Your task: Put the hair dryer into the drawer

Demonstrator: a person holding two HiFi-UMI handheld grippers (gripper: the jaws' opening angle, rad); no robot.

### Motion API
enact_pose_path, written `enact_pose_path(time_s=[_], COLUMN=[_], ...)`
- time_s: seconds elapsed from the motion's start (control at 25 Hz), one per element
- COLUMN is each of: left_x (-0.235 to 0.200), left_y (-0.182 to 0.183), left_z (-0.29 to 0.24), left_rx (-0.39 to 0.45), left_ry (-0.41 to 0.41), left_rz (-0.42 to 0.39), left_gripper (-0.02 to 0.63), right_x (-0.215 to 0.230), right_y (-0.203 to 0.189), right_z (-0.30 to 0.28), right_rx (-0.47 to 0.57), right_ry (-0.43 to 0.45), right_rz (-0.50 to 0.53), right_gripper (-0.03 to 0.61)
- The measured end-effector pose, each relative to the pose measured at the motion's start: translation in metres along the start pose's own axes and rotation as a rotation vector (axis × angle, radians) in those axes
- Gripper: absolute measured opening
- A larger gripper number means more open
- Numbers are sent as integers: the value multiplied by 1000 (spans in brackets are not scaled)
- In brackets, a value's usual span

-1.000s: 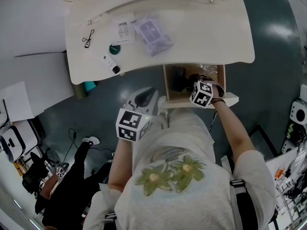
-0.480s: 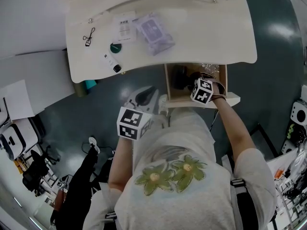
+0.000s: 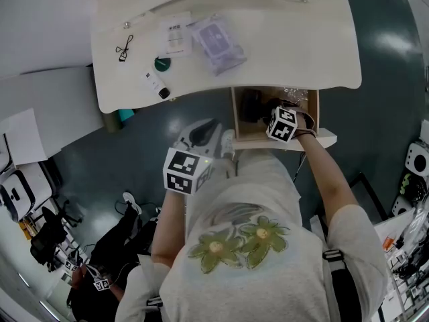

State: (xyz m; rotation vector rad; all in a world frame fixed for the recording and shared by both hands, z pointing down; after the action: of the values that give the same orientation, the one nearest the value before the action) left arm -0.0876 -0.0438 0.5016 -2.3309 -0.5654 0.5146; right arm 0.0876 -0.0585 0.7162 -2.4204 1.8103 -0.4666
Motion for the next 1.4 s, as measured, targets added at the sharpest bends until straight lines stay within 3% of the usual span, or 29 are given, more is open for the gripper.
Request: enact_pose_path(time_s=[0.4,0.92,1.12,1.4], left_x=[-2,1,0,6], left_y=[-7,-3,0,13], left_z=[-2,5,8,14], left_rx=[-16,15,41,91], left_ry=[1,-2,-6,-44], left_rz=[-1,-3,-11,-38], left_gripper=[37,37,37,37], right_x=[-1,-2,-3,-22], right_y=[-3,1,16,45], right_z=[-11,1,31,84], right_rx=[-25,-42,53,237], right_ry=[-27,-99,-164,-124], right_rz=[22,-42,-81,-299], right_gripper=[218,216,216,215])
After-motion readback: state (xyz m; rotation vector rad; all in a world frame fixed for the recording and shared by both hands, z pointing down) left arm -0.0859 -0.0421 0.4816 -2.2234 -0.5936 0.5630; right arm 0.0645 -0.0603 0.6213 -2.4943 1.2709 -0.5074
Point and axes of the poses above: the fingertips, and each gripper's own axes: z backward along the fingers, x to its right, y out of its top, the point moved 3 cm from there along z, backward along the fingers, and after that the axes turned 11 degrees about -z, right-handed, at the moved point
